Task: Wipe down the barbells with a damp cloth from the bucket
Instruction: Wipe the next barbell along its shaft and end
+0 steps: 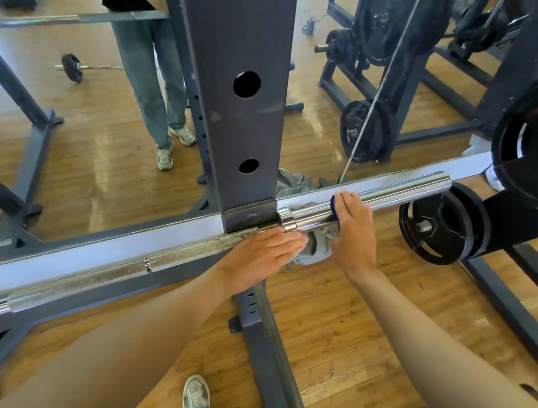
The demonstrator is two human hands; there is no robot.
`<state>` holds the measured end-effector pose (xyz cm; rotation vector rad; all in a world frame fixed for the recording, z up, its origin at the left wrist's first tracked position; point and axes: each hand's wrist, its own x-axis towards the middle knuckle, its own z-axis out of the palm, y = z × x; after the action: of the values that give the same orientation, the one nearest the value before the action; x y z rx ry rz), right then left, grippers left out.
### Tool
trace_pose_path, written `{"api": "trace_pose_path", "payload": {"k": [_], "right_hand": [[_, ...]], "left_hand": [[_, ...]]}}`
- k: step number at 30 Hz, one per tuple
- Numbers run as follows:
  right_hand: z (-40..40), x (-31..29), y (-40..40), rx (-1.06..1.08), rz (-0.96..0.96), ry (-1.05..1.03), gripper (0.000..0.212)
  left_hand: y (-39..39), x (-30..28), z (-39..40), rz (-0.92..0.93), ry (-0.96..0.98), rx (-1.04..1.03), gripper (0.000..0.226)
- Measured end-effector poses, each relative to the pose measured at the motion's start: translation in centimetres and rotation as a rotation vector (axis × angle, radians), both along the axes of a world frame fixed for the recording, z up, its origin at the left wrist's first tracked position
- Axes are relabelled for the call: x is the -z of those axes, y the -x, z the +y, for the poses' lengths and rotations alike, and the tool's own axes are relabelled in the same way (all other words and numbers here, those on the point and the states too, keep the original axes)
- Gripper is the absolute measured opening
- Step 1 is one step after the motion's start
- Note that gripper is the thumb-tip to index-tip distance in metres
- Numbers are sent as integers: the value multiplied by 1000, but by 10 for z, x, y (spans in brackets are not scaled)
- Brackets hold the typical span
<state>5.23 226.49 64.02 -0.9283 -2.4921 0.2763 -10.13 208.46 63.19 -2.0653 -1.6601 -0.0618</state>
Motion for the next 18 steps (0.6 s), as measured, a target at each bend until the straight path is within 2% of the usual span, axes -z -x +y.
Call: {"api": "trace_pose_path", "payload": {"k": [4,5,8,9,12,13,16,17,18], "right_hand": [[-17,11,2,-353,-46,-34,78],[-13,10,1,-338,-51,-58,79],[-7,5,7,-66,-33,2,80],[-13,7,11,-74,-27,17,80],[-21,17,9,-347,-41,-50,81],[-16,17,7,-339,-45,-88,80],[-9,11,4,-18,-23,-11,78],[-15,9,6,1,-17,14,77],[-21,11,9,-75,-23,22,78]], "left_hand": [[2,-4,3,-71,29,-112,85],[1,-4,2,-63,32,-163,81],[-1,-4,2,-65,24,-225,76],[-2,-3,3,-88,14,-222,77],[-4,1,3,-136,14,-221,81],[-5,2,2,-140,14,-220,81],[-5,6,-2,-52,35,-175,79],[-5,6,-3,-25,47,-165,79],[-5,6,-4,-31,62,-157,80]]}}
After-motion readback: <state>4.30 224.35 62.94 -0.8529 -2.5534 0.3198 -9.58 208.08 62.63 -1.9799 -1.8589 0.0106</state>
